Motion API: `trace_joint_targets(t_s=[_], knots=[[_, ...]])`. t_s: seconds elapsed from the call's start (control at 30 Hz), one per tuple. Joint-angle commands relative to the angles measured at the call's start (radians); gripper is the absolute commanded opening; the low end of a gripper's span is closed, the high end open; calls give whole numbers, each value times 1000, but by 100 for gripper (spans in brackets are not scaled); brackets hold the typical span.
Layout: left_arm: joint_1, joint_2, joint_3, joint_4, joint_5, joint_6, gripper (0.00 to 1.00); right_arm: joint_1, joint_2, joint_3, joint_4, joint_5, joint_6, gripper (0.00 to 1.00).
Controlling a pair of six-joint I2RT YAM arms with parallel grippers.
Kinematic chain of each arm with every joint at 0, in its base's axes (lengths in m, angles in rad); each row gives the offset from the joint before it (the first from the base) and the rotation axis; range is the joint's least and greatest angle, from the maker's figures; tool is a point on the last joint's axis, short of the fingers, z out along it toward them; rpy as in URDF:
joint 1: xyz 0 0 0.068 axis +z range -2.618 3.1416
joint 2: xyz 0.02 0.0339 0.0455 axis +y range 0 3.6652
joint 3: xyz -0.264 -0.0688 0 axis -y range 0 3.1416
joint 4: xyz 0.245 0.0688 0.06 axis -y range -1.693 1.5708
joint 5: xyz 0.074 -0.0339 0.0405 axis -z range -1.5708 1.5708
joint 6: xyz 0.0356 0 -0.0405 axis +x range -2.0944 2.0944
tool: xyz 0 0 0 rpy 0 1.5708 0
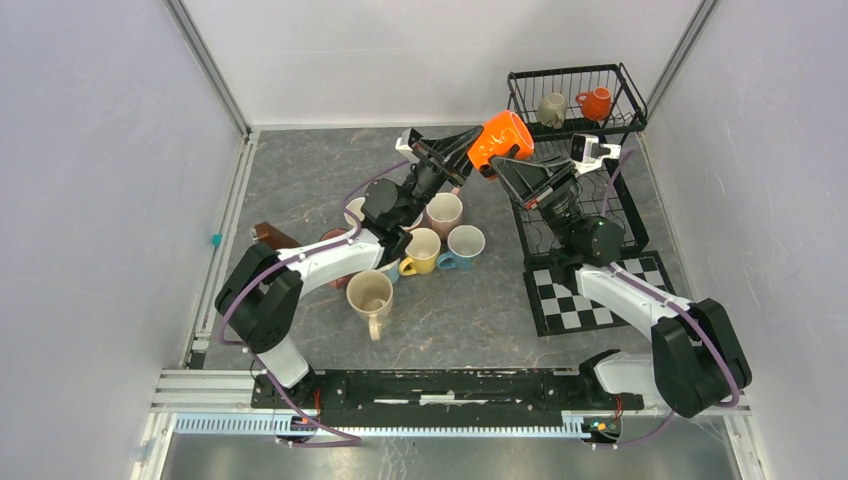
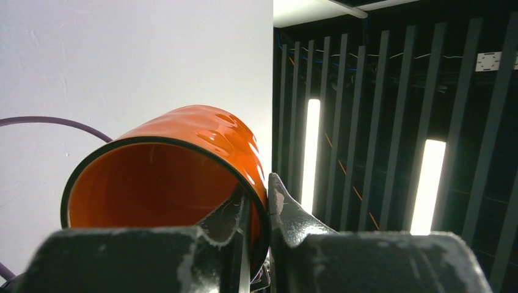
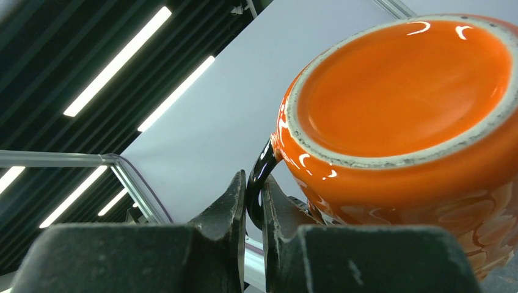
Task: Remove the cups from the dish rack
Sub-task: Place the cup at the center of the board.
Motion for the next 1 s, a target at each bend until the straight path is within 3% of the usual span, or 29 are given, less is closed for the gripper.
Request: trace_joint_targets(t_s=[0.0,0.1,0.47,0.67,0.97], knots=[[-18,-11,65,145,-24,-63,3,8,-3,13,160,2,-11,0],[-21,-18,60,156,-61,-46,2,11,-7,9,147,5,-19,0],[-22,-67,-8,228,-172,17,2,17,-65,-19,6,12,-131,49],[-20,-82,-16,218,-171,38,2,19,-109,-41,-36,13,-169,67],[16,-136,-28,145,-132,112,2,19,-280,-79,-357,-7,-361,86]])
